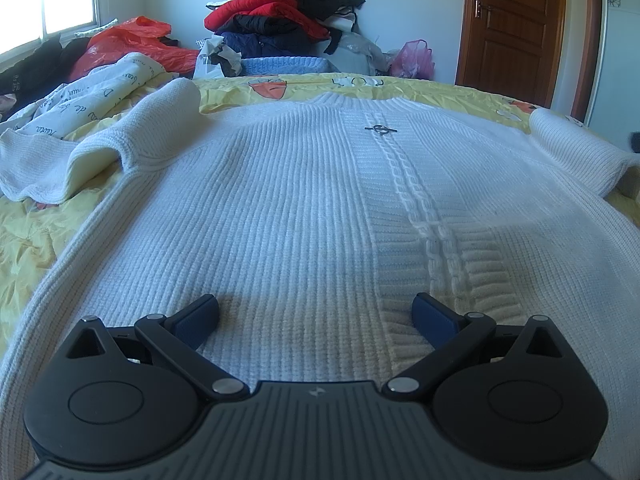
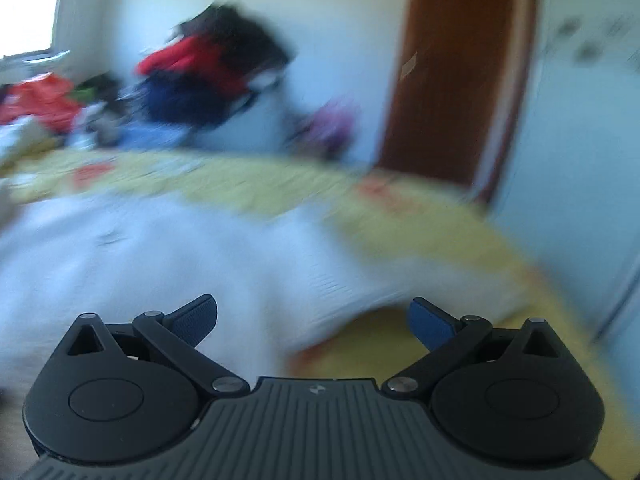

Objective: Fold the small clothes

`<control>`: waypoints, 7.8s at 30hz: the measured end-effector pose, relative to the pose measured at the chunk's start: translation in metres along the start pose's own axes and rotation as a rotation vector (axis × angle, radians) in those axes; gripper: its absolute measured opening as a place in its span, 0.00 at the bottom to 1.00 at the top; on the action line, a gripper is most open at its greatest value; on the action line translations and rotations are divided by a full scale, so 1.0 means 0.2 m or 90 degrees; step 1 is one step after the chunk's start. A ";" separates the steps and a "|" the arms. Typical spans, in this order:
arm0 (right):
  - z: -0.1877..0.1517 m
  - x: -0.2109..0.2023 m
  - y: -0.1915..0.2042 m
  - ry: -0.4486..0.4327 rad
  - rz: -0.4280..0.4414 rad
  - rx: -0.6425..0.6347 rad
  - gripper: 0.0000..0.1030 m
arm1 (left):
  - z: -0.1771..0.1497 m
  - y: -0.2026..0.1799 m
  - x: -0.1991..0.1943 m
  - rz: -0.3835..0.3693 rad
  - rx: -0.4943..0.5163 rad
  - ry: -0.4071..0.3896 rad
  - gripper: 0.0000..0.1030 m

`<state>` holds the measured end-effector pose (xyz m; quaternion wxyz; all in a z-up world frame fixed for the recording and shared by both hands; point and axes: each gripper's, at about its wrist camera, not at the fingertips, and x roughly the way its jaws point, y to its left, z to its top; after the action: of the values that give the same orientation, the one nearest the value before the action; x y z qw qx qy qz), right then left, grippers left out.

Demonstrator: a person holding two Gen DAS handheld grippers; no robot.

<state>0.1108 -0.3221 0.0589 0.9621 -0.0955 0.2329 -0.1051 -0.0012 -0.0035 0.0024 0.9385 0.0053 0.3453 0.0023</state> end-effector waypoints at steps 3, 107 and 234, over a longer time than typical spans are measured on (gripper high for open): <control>0.00 0.14 -0.29 0.041 0.019 0.068 1.00 | 0.00 0.00 0.00 0.000 0.000 0.000 1.00; -0.46 0.15 -0.06 0.048 0.443 0.474 0.74 | 0.79 -0.54 0.54 -0.330 -0.127 0.105 0.09; 0.02 0.72 0.39 0.083 0.288 0.017 0.78 | 0.67 0.55 0.30 0.057 -0.112 -0.247 0.07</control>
<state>0.2503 -0.2815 -0.0169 0.9453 -0.0212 0.3085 0.1038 0.1312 0.1060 0.0674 0.9831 -0.0613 0.1564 0.0728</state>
